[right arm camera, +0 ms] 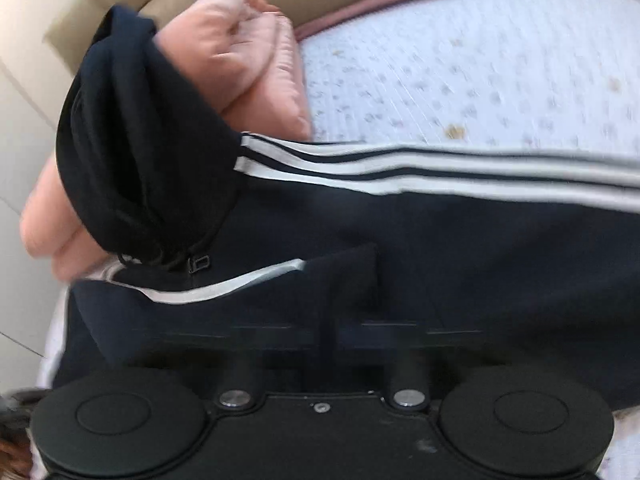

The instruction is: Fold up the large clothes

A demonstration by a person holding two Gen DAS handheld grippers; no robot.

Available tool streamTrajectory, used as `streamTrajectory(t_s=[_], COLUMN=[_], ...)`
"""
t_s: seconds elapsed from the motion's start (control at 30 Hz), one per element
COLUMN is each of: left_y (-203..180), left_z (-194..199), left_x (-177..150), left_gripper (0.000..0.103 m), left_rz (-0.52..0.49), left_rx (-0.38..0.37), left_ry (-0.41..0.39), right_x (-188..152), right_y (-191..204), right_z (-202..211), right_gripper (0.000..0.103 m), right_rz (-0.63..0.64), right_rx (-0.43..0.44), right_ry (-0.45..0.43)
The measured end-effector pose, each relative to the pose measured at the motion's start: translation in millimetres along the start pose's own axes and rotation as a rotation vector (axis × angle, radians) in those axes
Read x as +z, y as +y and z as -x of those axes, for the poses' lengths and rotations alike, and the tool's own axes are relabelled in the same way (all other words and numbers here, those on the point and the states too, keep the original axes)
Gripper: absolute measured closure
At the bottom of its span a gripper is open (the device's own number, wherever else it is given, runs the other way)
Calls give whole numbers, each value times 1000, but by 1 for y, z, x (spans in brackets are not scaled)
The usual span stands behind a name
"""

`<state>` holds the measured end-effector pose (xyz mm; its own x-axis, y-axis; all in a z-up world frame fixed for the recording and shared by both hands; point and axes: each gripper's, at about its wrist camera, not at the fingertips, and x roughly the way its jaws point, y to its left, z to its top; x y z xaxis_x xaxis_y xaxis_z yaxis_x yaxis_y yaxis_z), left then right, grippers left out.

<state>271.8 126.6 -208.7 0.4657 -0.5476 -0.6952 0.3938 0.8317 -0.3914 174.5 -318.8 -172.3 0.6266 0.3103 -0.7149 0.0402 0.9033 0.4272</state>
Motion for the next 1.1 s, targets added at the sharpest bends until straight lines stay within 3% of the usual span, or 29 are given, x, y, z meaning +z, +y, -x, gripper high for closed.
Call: streamTrajectory(t_s=[0.07, 0.13, 0.2, 0.27, 0.3, 0.33, 0.4, 0.47, 0.5, 0.53, 0.57, 0.6, 0.63, 0.67, 0.73, 0.8, 0.83, 0.87, 0.9, 0.93, 1.0, 1.07, 1.1], left_y=[4, 8, 16, 25, 28, 29, 26, 22, 20, 16, 9, 5, 0, -2, -16, -25, -26, -26, -26, -24, -19, -14, -14], left_z=[20, 42, 52, 50, 48, 47, 54, 61, 63, 59, 51, 41, 31, 25, 33, 47, 54, 56, 55, 52, 52, 56, 58], left_x=[0, 0, -1, -5, -8, -12, -15, -16, -16, -15, -13, -12, -11, -10, -11, -18, -23, -28, -33, -38, -45, -42, -37], left_gripper=[83, 86, 86, 85, 86, 85, 84, 68, 42, 25, 25, 36, 76, 86, 87, 87, 87, 87, 94, 92, 89, 84, 71], left_rz=[23, 17, 21, 11, 2, -8, -5, 7, 8, -1, -22, -49, -68, -75, -79, -37, 15, 47, 61, 70, 103, 158, 186], left_rx=[-63, -78, -50, 43, 71, 79, 54, -12, -36, -27, 1, 22, 35, 28, 41, 99, 146, 174, 190, 199, 193, 176, 175], left_ry=[-40, -69, -45, 25, 57, 81, 68, 17, -2, -13, -16, -5, 21, 27, -26, -70, -69, -52, -26, 1, 22, 37, 50], right_x=[0, 4, 12, 20, 22, 20, 14, 8, 6, 5, 4, 4, 3, 3, 5, 7, 8, 8, 6, 3, -6, -10, -11], right_y=[7, 10, 1, -16, -29, -39, -52, -52, -49, -41, -35, -27, -21, -15, -8, -8, -8, -9, -11, -16, -28, -36, -38], right_z=[19, 45, 50, 34, 23, 19, 16, 9, 4, -2, -7, -7, -2, 9, 30, 48, 47, 41, 31, 21, 11, 14, 18], right_gripper=[90, 90, 85, 19, 12, 13, 11, 6, 6, 5, 6, 12, 55, 86, 97, 96, 88, 55, 34, 8, 10, 9, 9], right_rz=[18, 29, 12, -47, -99, -145, -215, -206, -166, -122, -87, -45, -24, -14, -38, -63, -53, -30, -10, -3, -39, -85, -105], right_rx=[6, -47, -123, -211, -215, -186, -139, -135, -150, -171, -186, -197, -188, -164, -127, -135, -184, -233, -275, -289, -271, -233, -216], right_ry=[-106, -239, -257, -146, -73, -37, -20, 7, 22, 26, 34, 31, 7, -37, -108, -143, -117, -69, -8, 44, 90, 72, 47])
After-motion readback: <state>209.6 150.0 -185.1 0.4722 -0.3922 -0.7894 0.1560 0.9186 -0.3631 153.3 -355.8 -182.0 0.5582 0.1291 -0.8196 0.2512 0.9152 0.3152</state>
